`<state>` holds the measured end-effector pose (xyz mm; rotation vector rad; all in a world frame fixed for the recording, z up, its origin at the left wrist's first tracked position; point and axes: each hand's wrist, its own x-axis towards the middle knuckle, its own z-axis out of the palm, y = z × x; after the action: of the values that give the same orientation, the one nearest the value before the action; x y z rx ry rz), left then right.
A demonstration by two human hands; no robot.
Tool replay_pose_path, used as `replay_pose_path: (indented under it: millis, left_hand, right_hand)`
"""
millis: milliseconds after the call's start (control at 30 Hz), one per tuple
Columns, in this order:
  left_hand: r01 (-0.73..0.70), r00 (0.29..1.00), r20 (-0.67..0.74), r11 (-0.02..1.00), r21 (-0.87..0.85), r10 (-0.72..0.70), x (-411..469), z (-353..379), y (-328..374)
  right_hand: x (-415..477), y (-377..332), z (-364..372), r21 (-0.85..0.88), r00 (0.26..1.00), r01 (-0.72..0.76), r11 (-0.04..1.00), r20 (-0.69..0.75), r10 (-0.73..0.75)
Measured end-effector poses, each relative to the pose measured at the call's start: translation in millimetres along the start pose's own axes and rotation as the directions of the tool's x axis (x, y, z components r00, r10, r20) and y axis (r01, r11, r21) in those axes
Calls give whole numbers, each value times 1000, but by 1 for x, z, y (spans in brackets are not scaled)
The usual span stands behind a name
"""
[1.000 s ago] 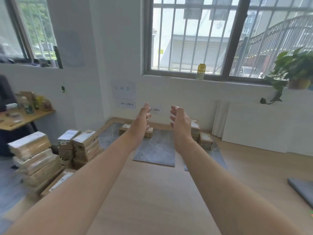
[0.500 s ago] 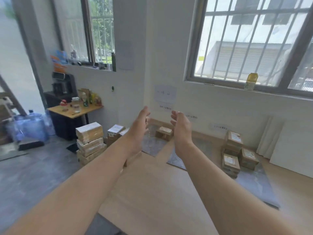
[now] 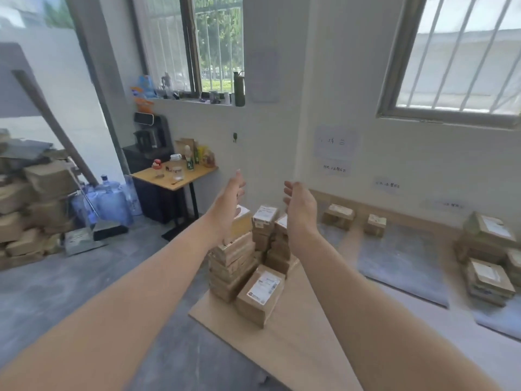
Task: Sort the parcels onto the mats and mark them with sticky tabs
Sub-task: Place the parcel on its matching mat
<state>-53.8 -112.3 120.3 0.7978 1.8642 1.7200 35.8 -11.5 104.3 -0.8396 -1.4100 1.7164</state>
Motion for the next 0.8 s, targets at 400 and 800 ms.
replay_pose_path:
  millis: [400,800]
  left_hand:
    - [101,994,-36,994,-43,-103,106,-79,-72]
    - [192,975,131,978,-86,-180,175,-68,-134]
  right_hand:
    - [91,71,82,-82,996,-92,992,-20,90]
    - [148,131,84,-53,956,-231,971,-197,217]
